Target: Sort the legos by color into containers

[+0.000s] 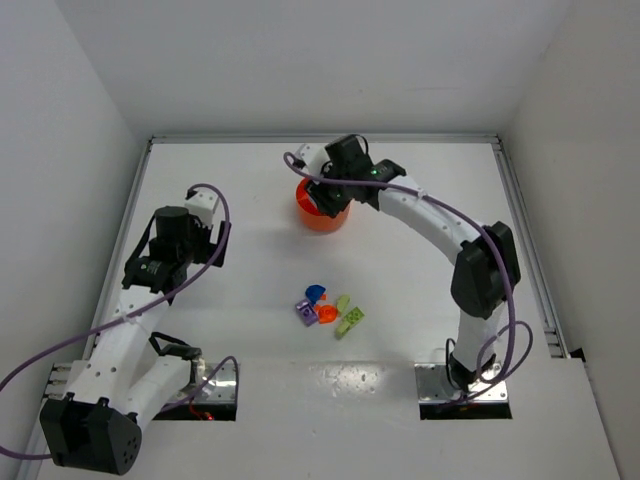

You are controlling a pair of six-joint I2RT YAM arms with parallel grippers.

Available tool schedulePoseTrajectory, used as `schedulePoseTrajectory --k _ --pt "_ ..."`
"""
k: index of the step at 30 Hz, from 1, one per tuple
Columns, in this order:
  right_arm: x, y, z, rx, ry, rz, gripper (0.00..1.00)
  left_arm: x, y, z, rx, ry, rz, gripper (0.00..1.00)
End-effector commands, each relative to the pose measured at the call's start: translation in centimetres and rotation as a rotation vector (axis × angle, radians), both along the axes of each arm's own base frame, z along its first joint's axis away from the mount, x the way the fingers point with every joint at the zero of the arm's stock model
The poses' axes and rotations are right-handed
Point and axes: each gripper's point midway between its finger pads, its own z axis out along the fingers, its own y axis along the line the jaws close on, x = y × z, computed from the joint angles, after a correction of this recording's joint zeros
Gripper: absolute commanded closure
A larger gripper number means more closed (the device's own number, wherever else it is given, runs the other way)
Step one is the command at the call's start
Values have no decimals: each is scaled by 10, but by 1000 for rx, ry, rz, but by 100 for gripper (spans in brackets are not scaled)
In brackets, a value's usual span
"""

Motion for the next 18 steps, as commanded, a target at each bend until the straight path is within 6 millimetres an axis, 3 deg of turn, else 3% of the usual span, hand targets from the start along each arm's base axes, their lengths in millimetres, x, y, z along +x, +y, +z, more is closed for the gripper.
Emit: schedulePoseTrajectory --k 1,3,4,6,7,9,10,11,15,18 --pt "16 0 31 24 -72 160 96 4 -5 11 -9 -30 -33 0" --pt "17 -2 30 32 -54 183 96 4 -5 11 -9 -30 -33 0" --pt "25 -3 40 43 -71 186 96 4 -5 11 -9 -30 -33 0" --pt "24 -1 29 41 -9 210 96 4 -5 11 -9 -30 -33 0" --pt "27 3 36 50 -20 229 95 4 -5 11 -9 -30 -33 0" --pt "26 3 26 48 27 253 95 5 -5 9 -8 -21 -33 0" --pt "26 6 34 56 10 276 95 5 -5 9 -8 -21 -33 0" --pt "22 9 28 67 40 293 93 5 -5 9 -8 -21 -33 0" --pt "28 14 31 65 36 314 93 5 -5 9 -8 -21 -33 0" --pt "30 13 11 29 91 314 93 4 -5 2 -6 -3 -33 0"
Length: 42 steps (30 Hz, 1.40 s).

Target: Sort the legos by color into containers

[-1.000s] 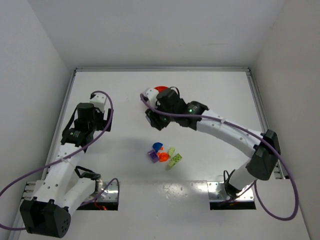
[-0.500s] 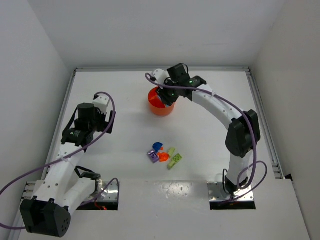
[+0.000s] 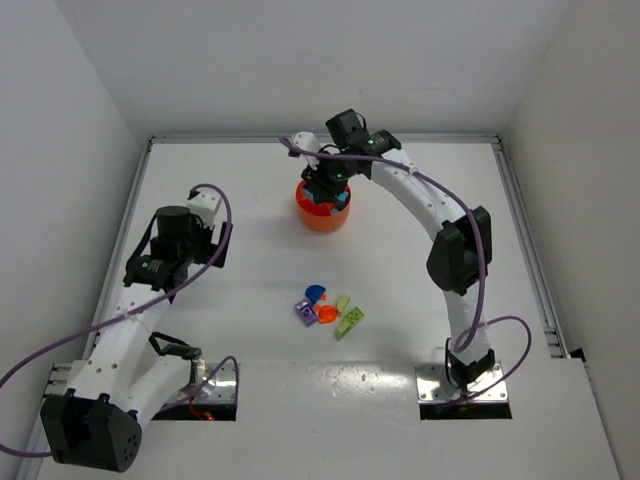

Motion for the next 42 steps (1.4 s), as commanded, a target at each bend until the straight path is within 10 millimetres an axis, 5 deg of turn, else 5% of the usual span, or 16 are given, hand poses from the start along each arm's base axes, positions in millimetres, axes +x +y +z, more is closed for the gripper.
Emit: schedulePoseTrajectory --k 1,10,25,36,42 --pt "2 5 -1 -3 11 46 93 4 -2 6 -6 -16 -9 0" --pt "8 0 -31 -59 39 23 91 4 -2 3 -5 -7 -9 0" --pt "24 -1 -42 -82 3 -14 83 4 -2 3 -5 -7 -9 0" --pt "28 1 -24 -41 -44 -49 47 4 -2 6 -6 -16 -9 0" --pt "22 -1 -7 -17 -58 -51 46 1 -5 3 -4 0 -41 0"
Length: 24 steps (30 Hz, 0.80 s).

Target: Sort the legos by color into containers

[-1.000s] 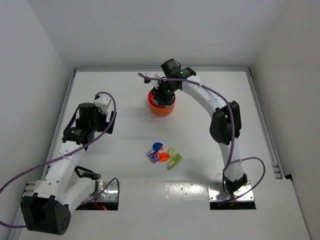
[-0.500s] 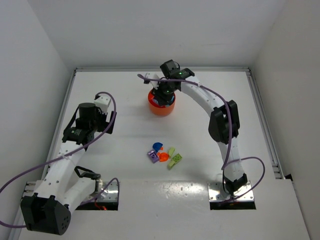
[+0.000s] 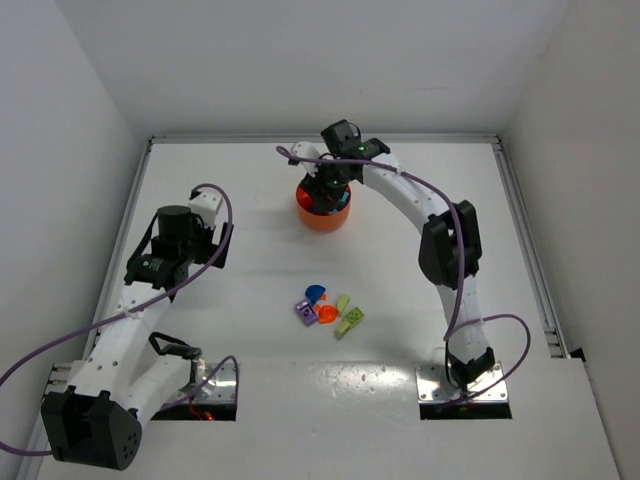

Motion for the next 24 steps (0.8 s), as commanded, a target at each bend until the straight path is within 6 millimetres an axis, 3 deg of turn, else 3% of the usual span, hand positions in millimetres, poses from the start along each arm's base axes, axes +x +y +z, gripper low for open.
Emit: schedulePoseTrajectory --k 1,4,6,7,8,10,12,17,21,24 --pt "0 3 52 77 -84 -9 46 1 -8 15 -14 -39 -59 0" --pt "-7 1 91 157 -98 -52 47 -10 -35 30 -19 -105 -279 0" --pt "-19 -8 94 176 -68 -86 48 -25 -60 35 -16 -128 -477 0" --pt "-26 -16 115 210 -90 -102 48 -31 -65 39 6 -132 -530 0" --pt "-32 -25 104 204 -61 -129 48 -36 -73 41 27 -133 -590 3" --pt "-40 -37 104 226 -35 -189 48 -44 -84 29 62 -55 -719 5" --pt "-51 -56 99 242 0 -261 49 -51 -103 31 69 -35 -851 6" --pt "-82 -85 90 352 118 -390 51 -84 -165 18 59 35 -1161 15" --pt "-82 -109 80 353 135 -446 51 -109 -191 -6 148 67 -1376 19" --pt "-76 -124 87 367 122 -482 52 -133 -208 -28 232 69 -1564 21"
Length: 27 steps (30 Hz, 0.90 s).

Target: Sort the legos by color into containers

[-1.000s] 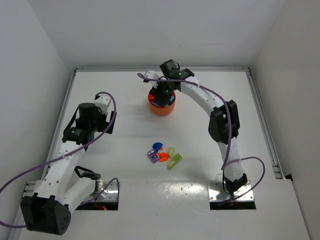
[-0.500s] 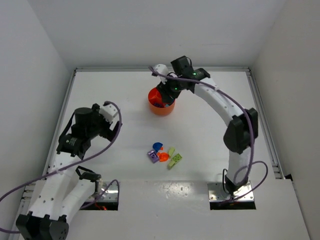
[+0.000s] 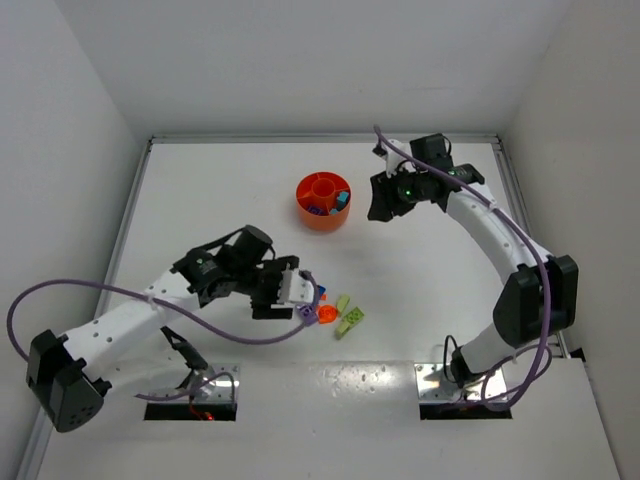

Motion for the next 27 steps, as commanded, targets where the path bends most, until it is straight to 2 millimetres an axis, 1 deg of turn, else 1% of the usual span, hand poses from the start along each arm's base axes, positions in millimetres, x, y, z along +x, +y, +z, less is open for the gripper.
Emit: schedulePoseTrajectory --k 1,2,3,5,6,7,8,9,10,11,12,14,16,17,18,19,20,21,22,23,25,27 --pt "13 -7 29 79 -62 -49 52 -24 -15 -17 61 -84 -247 21" --pt "13 -9 30 88 -60 -51 52 -25 -19 -22 75 -113 -287 21" --pt "18 -14 32 101 -68 -63 52 -34 -21 -29 98 -127 -345 21" --pt "22 -20 36 110 -76 -76 52 -32 -25 -38 136 -197 -447 21" --pt "27 -25 45 130 -86 -94 52 -34 -26 -44 161 -234 -515 21" --pt "26 -26 46 142 -83 -91 52 -34 -26 -46 169 -243 -536 22" --pt "31 -28 54 157 -100 -100 52 -38 -29 -52 177 -231 -576 22" --pt "36 -31 57 158 -109 -108 52 -40 -31 -56 186 -231 -600 23" --pt "37 -35 61 165 -111 -115 52 -39 -35 -55 179 -236 -626 23" --pt "42 -34 64 167 -118 -114 52 -40 -38 -58 175 -230 -641 25" --pt "41 -38 64 175 -106 -119 52 -41 -42 -58 176 -234 -659 25" --pt "44 -40 65 193 -97 -124 52 -37 -47 -65 195 -234 -693 26" --pt "44 -42 63 200 -96 -126 52 -35 -50 -69 205 -240 -720 31" --pt "45 -45 64 210 -90 -137 52 -35 -54 -71 211 -250 -754 31" --pt "45 -45 64 210 -90 -137 52 -35 -54 -74 218 -247 -765 32" --pt "45 -45 64 210 -90 -137 52 -33 -57 -74 219 -252 -775 32" --pt "47 -50 64 210 -91 -149 52 -33 -61 -73 218 -269 -803 34" --pt "44 -49 61 215 -81 -144 52 -34 -60 -80 231 -257 -817 34" --pt "46 -53 61 214 -82 -155 52 -31 -64 -79 230 -265 -827 34" --pt "45 -52 62 221 -80 -148 52 -28 -68 -76 226 -286 -846 34" --pt "47 -54 63 232 -83 -156 52 -25 -70 -82 252 -272 -857 34" --pt "45 -54 60 231 -74 -157 52 -22 -75 -80 254 -286 -883 34"
